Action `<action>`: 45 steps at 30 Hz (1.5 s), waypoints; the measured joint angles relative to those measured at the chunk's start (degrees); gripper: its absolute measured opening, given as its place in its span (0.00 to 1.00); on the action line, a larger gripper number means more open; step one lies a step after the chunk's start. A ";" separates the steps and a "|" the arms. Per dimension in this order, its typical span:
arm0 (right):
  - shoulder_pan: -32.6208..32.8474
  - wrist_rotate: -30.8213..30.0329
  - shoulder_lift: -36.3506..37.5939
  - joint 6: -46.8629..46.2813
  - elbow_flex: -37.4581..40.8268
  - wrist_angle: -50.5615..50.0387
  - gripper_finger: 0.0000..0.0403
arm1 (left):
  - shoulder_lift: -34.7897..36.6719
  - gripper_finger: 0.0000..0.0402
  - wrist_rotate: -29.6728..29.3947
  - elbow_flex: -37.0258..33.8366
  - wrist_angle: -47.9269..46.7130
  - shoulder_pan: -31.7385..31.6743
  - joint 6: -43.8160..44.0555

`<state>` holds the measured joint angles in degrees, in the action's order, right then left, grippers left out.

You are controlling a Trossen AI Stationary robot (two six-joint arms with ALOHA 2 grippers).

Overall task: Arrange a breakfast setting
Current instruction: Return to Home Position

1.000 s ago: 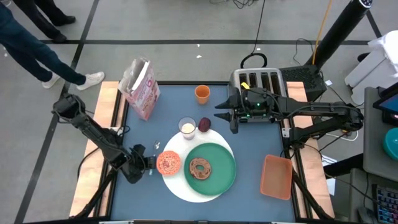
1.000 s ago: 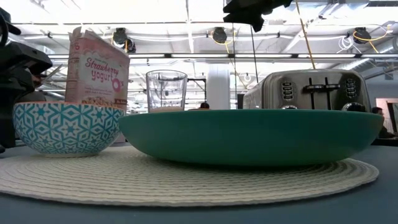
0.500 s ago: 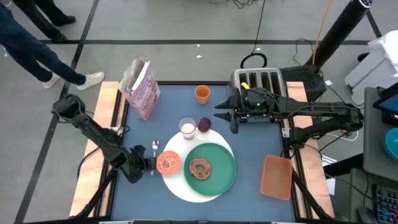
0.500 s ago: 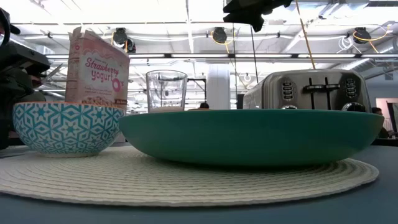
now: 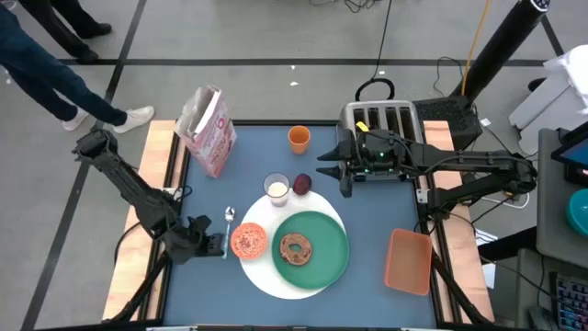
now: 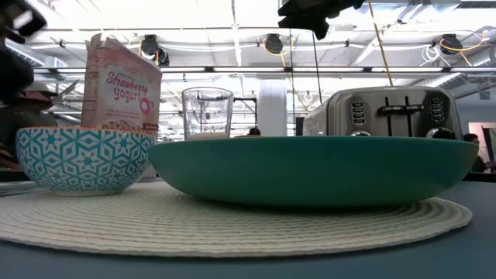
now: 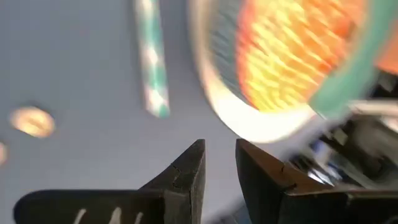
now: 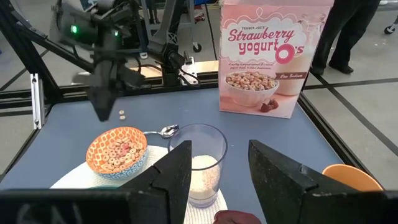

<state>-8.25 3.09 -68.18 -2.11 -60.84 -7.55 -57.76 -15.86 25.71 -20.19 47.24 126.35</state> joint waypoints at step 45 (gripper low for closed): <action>-0.02 3.13 34.76 4.31 26.19 13.79 0.00 | 34.75 0.24 -2.28 -3.68 24.67 -47.18 -124.29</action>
<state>-8.27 6.22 -33.42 2.20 -34.65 6.24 -23.00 -18.13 22.04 4.48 0.07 2.06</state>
